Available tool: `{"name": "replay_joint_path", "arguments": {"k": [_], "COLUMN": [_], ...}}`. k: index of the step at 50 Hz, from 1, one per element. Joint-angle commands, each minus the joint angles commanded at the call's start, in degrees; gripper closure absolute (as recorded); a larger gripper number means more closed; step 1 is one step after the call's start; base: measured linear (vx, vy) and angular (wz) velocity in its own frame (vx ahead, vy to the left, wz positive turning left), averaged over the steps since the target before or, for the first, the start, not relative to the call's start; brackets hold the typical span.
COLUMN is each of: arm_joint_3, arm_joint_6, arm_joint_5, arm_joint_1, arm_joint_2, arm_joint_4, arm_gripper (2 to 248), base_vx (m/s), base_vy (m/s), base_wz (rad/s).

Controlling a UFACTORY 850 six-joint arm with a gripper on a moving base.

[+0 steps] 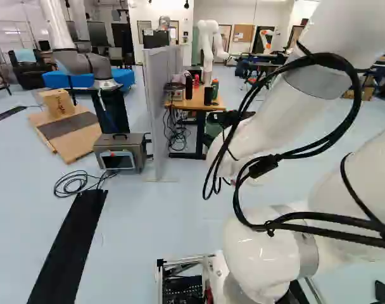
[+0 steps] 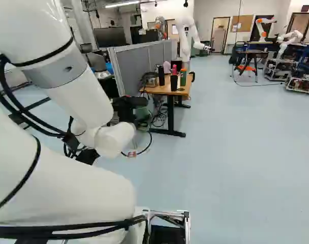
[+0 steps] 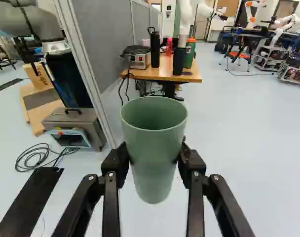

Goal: Place the green cup on the table

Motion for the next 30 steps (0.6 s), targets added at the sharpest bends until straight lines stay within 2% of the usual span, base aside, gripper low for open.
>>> {"name": "replay_joint_path", "arguments": {"k": [10, 30], "arm_joint_3": [0.00, 0.00], "arm_joint_6": [0.00, 0.00], "arm_joint_5": [0.00, 0.00], "arm_joint_1": [0.00, 0.00], "arm_joint_2": [0.00, 0.00], "arm_joint_4": [0.00, 0.00], "arm_gripper": [130, 130], "base_vx": [0.101, 0.255], "base_vy": [-0.021, -0.131], "base_wz": [0.022, 0.007]}}
